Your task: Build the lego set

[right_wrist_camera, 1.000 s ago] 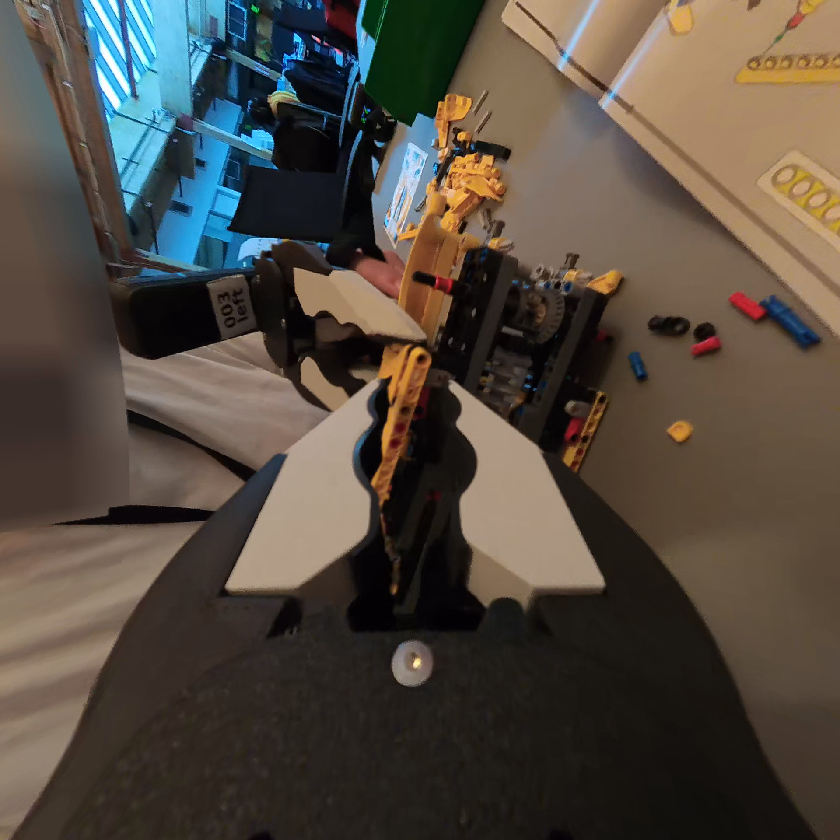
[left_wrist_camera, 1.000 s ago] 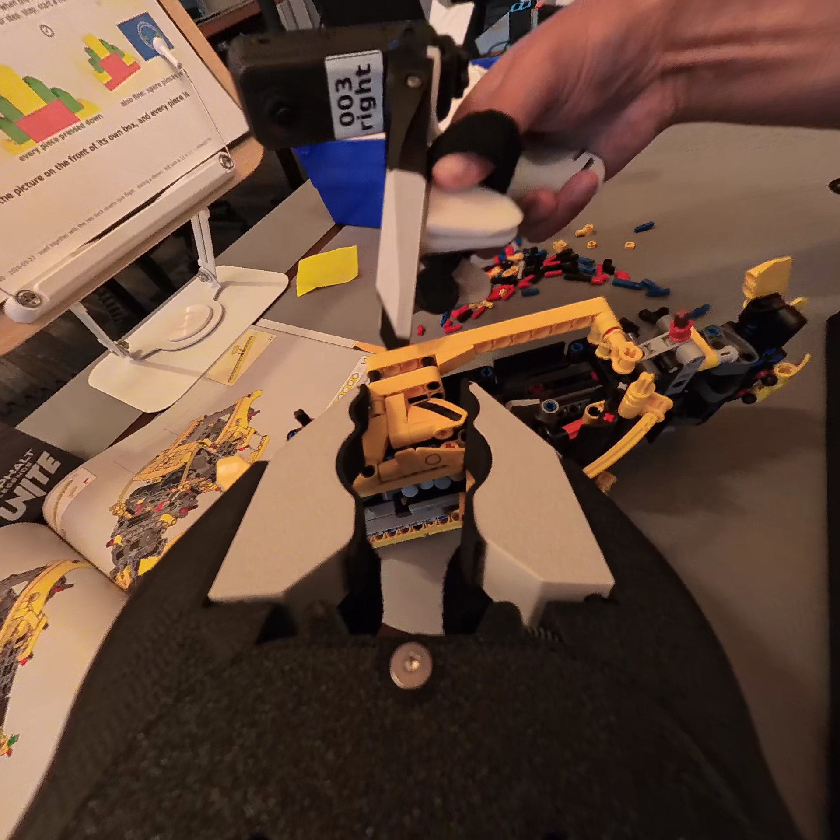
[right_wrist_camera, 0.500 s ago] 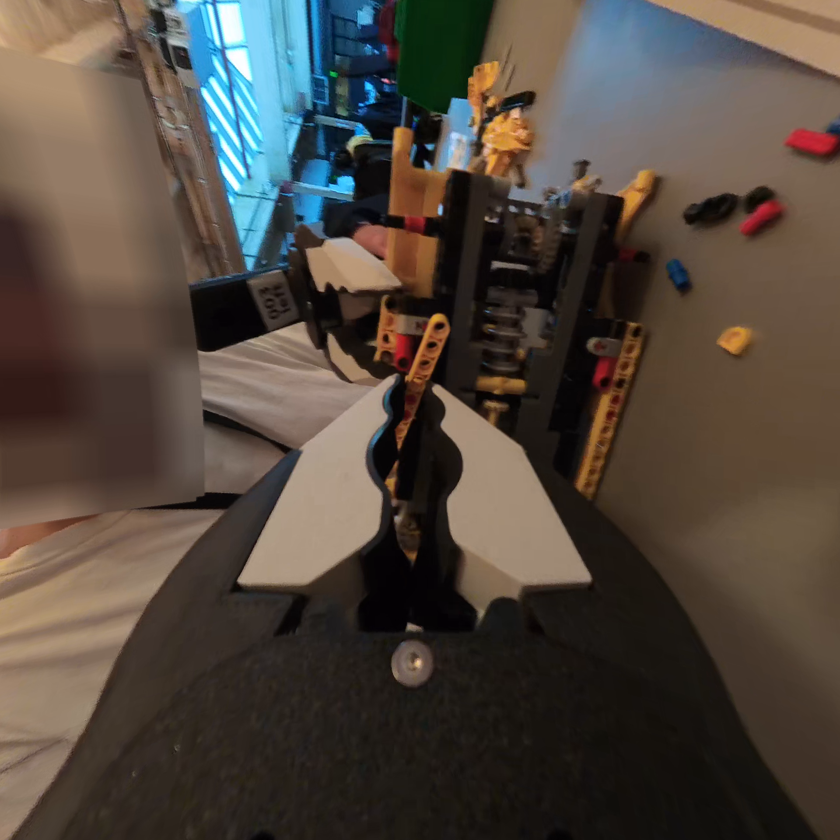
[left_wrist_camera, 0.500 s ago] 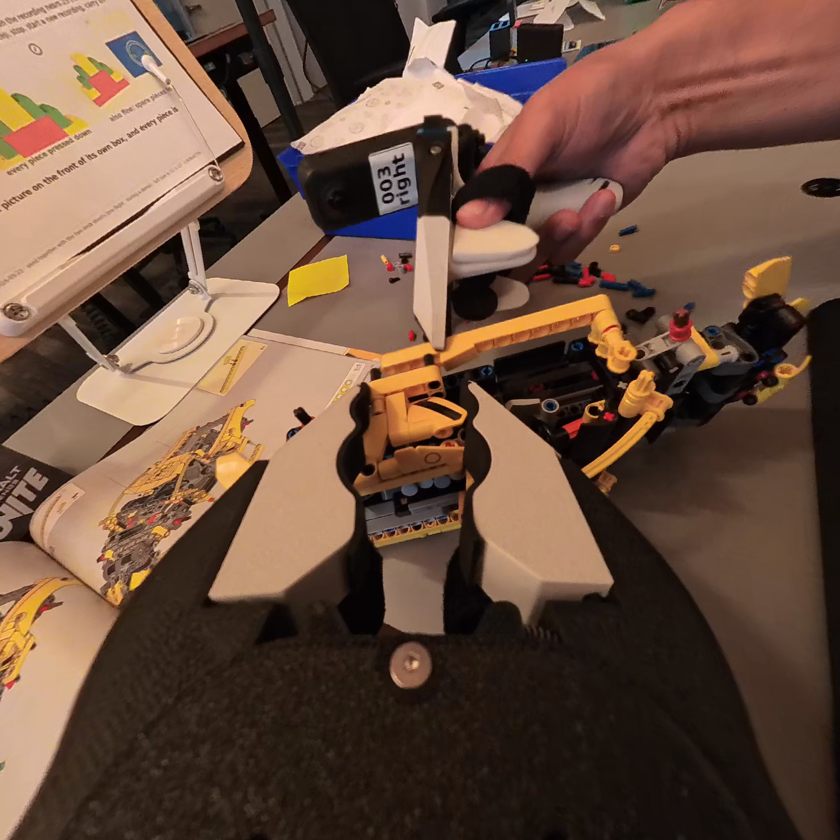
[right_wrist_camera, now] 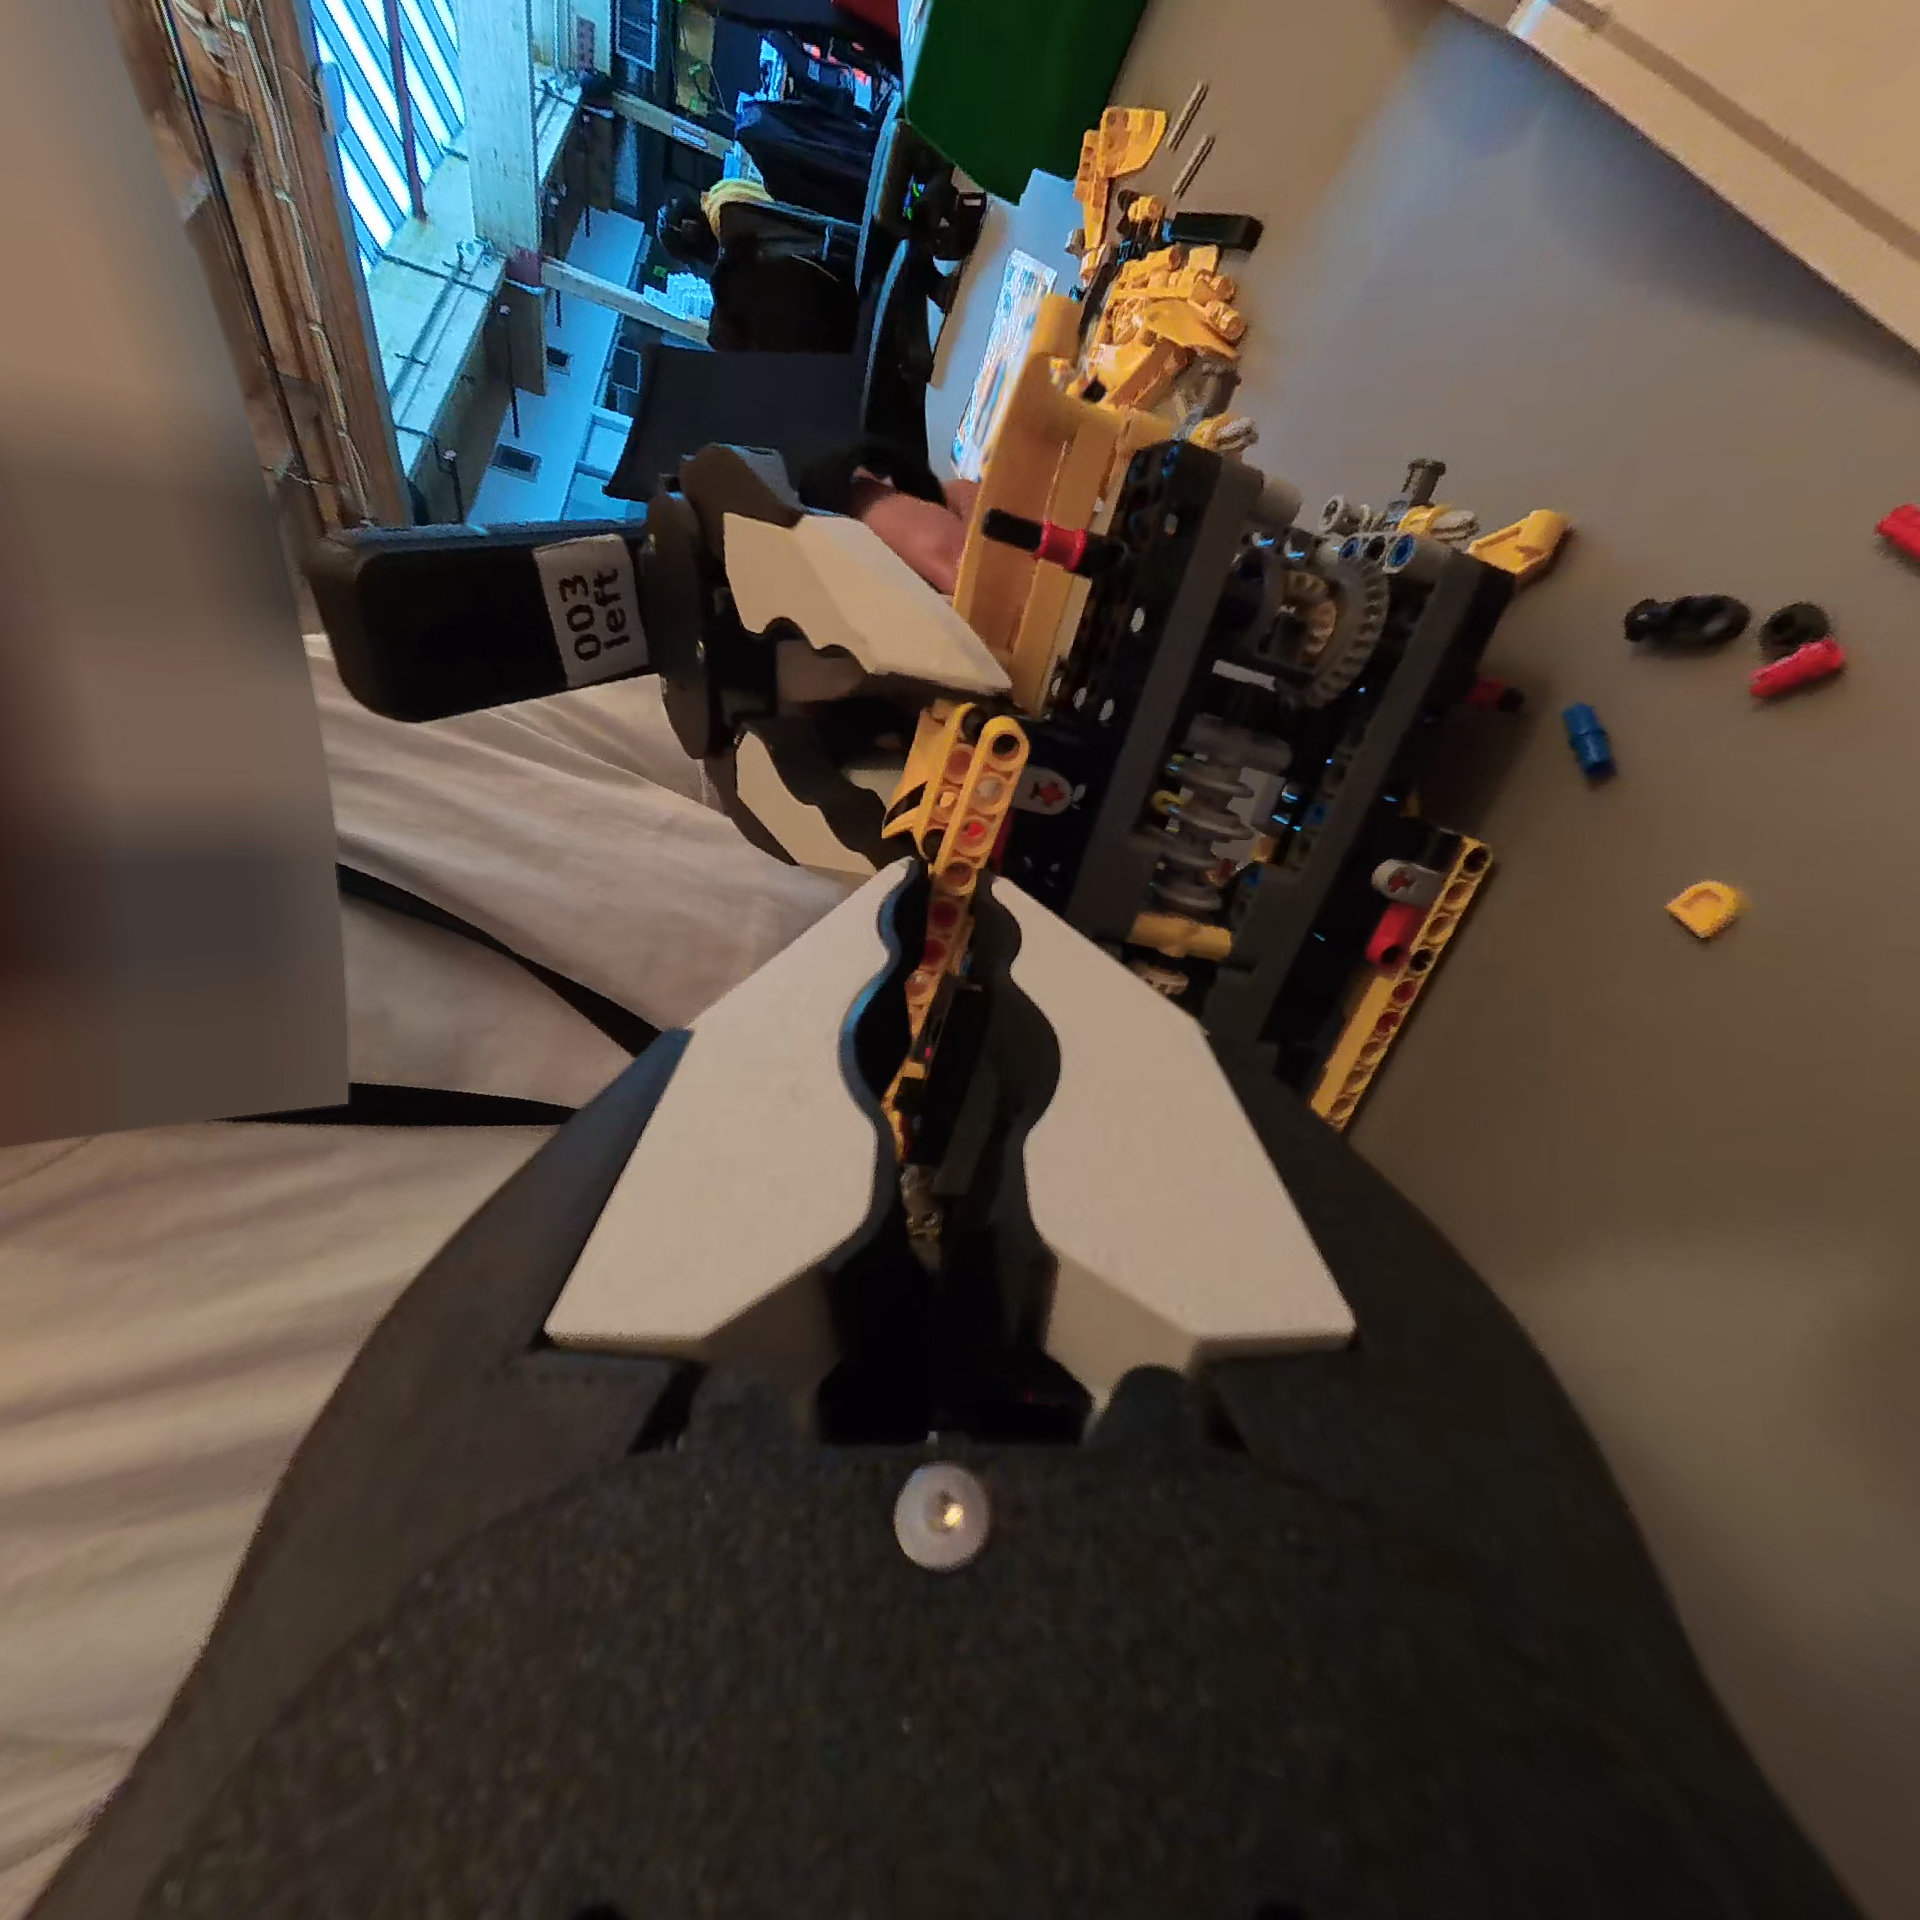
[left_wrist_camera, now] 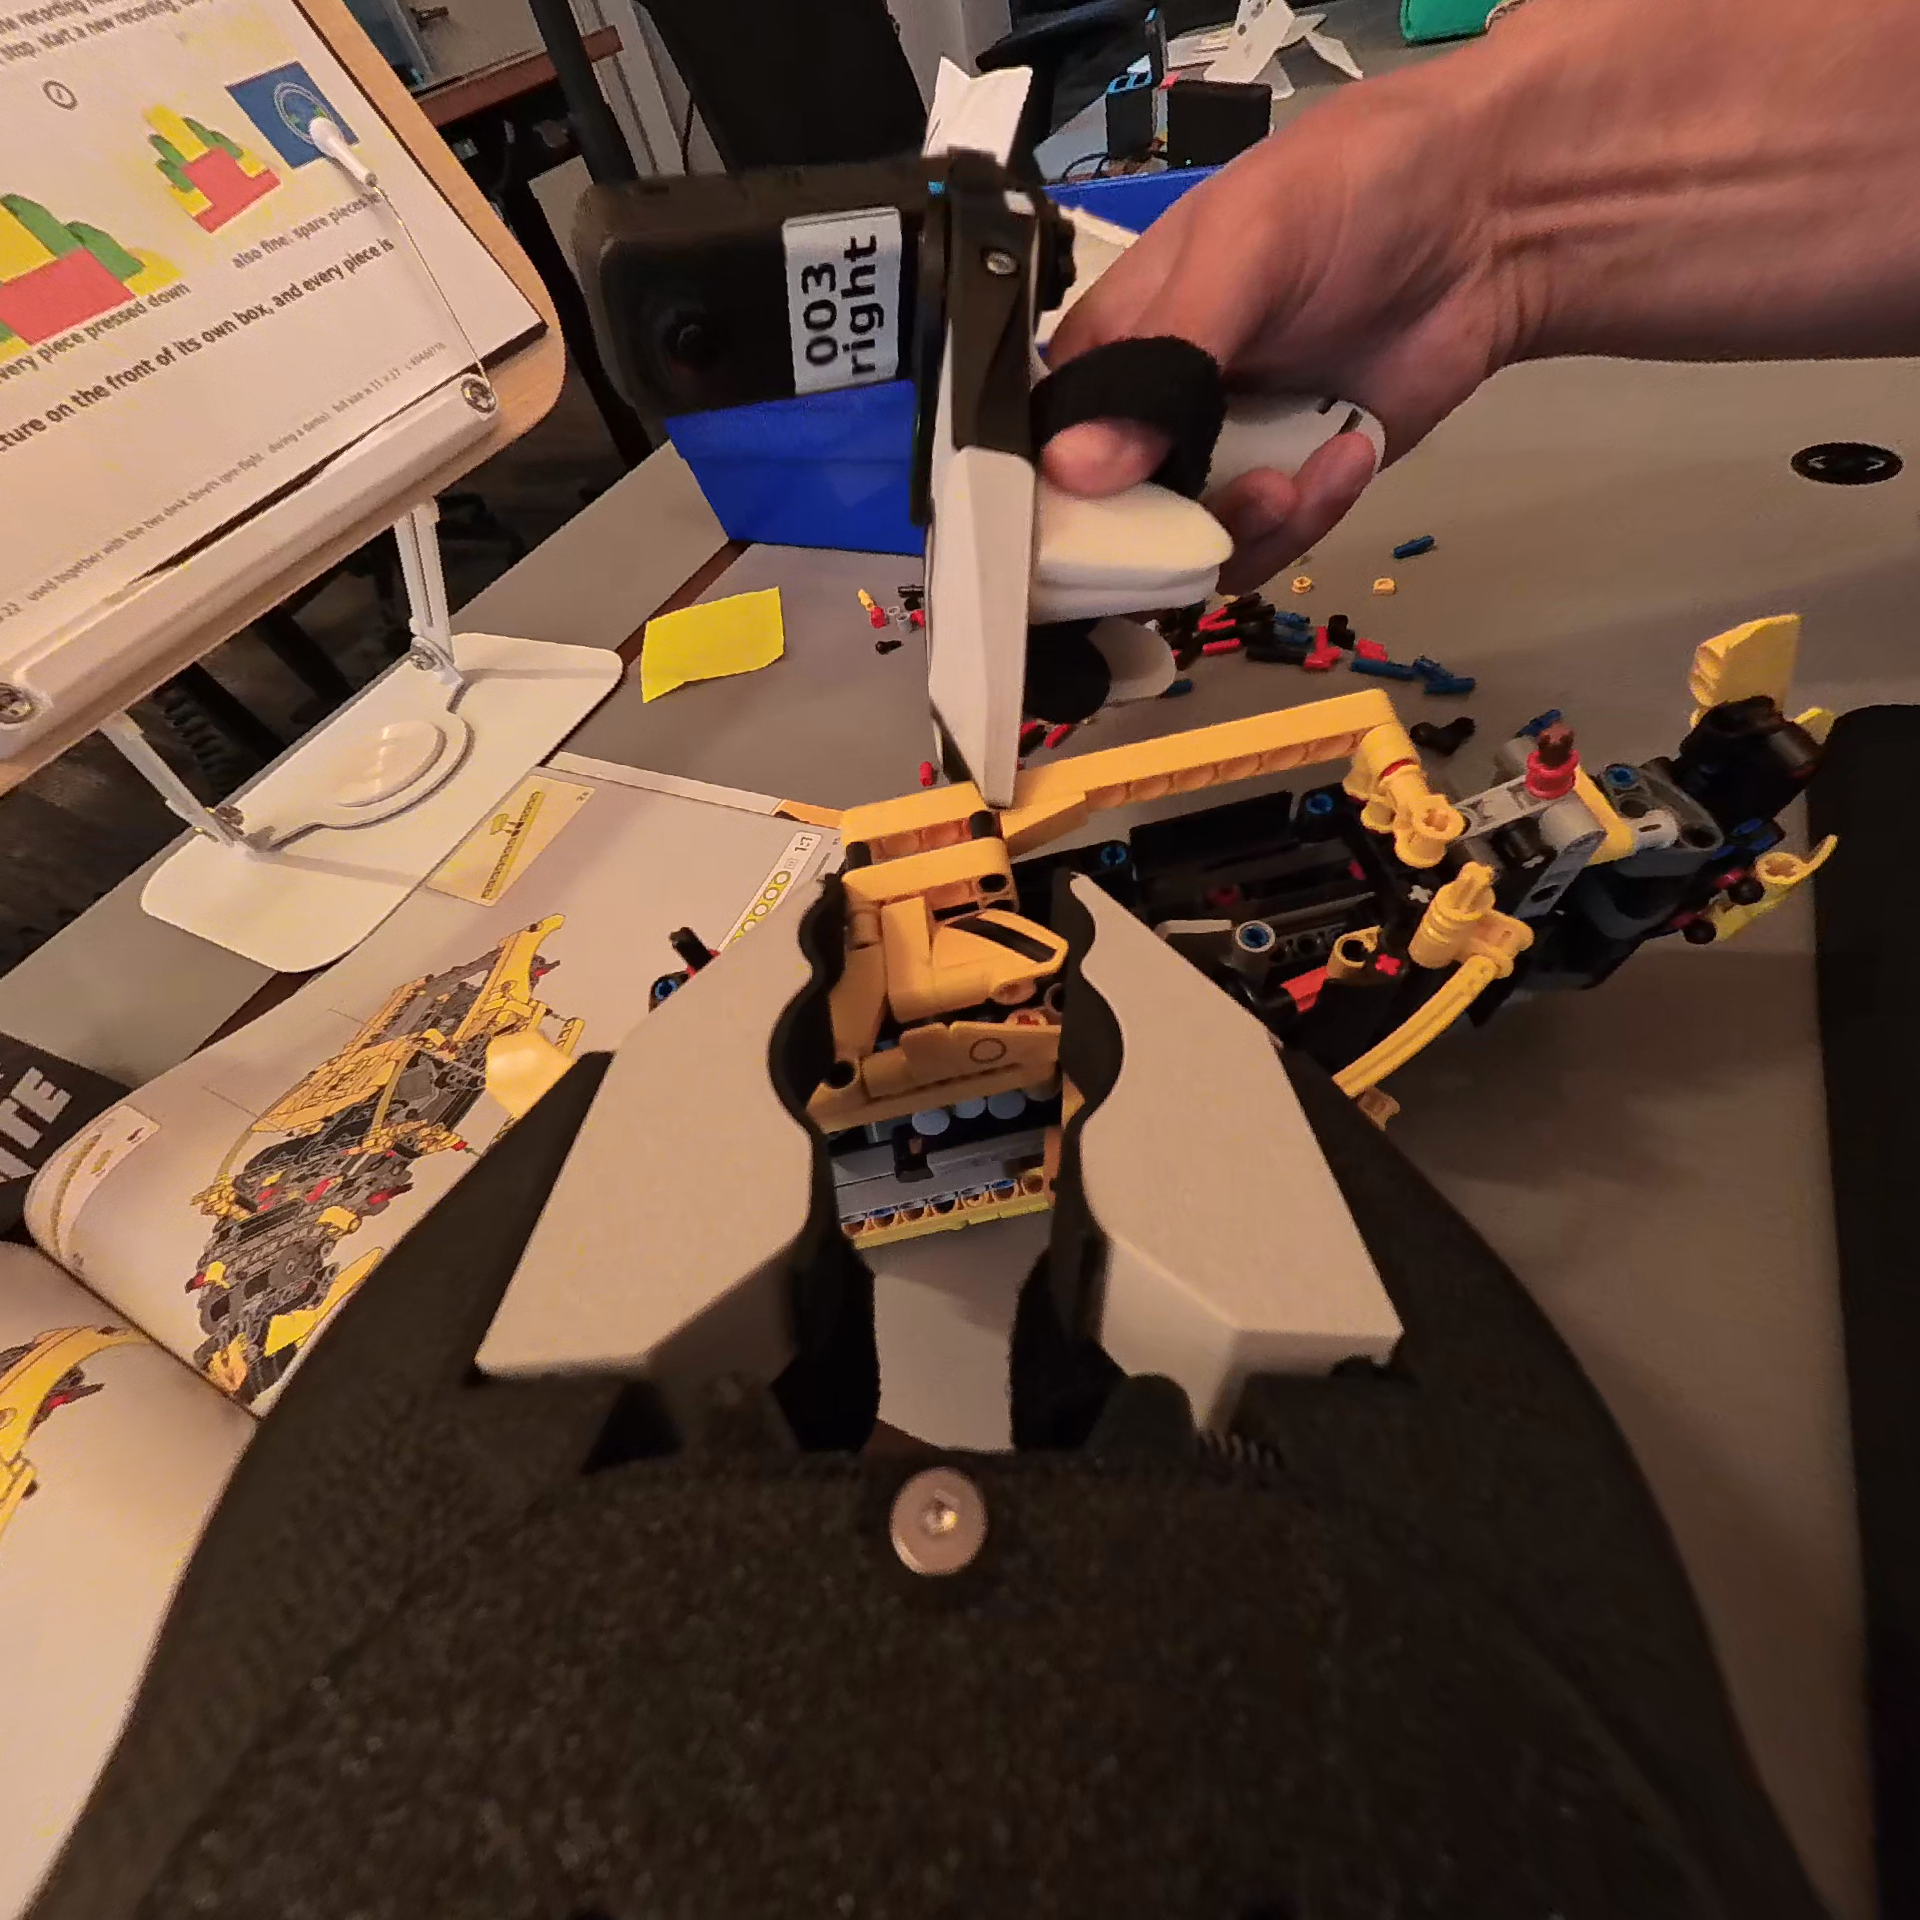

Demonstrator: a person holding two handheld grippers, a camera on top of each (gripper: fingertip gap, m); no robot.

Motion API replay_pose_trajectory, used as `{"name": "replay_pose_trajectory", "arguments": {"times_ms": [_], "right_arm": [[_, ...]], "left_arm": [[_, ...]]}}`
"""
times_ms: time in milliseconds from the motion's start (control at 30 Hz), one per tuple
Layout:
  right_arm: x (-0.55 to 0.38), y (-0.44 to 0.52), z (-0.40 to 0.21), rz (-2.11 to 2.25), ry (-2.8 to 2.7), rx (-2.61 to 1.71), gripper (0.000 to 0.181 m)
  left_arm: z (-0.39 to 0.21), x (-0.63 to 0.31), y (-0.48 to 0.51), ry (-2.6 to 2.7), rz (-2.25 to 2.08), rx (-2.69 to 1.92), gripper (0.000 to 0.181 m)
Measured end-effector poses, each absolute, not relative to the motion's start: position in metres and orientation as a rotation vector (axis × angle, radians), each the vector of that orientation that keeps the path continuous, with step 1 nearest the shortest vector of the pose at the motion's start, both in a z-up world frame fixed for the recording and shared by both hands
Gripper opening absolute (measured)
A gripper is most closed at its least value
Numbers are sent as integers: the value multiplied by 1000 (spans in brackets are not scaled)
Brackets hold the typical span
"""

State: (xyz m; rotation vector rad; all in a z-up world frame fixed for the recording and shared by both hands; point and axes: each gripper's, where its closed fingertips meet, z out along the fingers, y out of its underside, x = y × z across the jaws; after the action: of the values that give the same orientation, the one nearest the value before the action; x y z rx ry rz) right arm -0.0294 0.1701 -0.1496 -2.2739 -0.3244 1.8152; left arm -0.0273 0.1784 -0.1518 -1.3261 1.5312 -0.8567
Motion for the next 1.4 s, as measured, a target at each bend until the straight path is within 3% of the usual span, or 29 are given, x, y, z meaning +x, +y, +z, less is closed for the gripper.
{"name": "replay_pose_trajectory", "arguments": {"times_ms": [767, 833, 933, 1133, 1400], "right_arm": [[-28, 172, -149, 1924, -219, -2200, 6], [-26, 170, -150, 1864, -201, -2211, 8], [-16, 162, -151, 1626, -206, -2308, 27], [-13, 115, -142, 1235, -299, -2465, 24], [-29, 108, -140, 1745, -3, -2223, 22]], "left_arm": [[-152, -26, 180, 1514, -848, -1351, 40], [-153, -26, 180, 1518, -850, -1348, 40], [-153, -27, 180, 1518, -845, -1351, 40], [-153, -27, 179, 1520, -839, -1343, 40], [-152, -28, 179, 1524, -839, -1329, 40]]}}
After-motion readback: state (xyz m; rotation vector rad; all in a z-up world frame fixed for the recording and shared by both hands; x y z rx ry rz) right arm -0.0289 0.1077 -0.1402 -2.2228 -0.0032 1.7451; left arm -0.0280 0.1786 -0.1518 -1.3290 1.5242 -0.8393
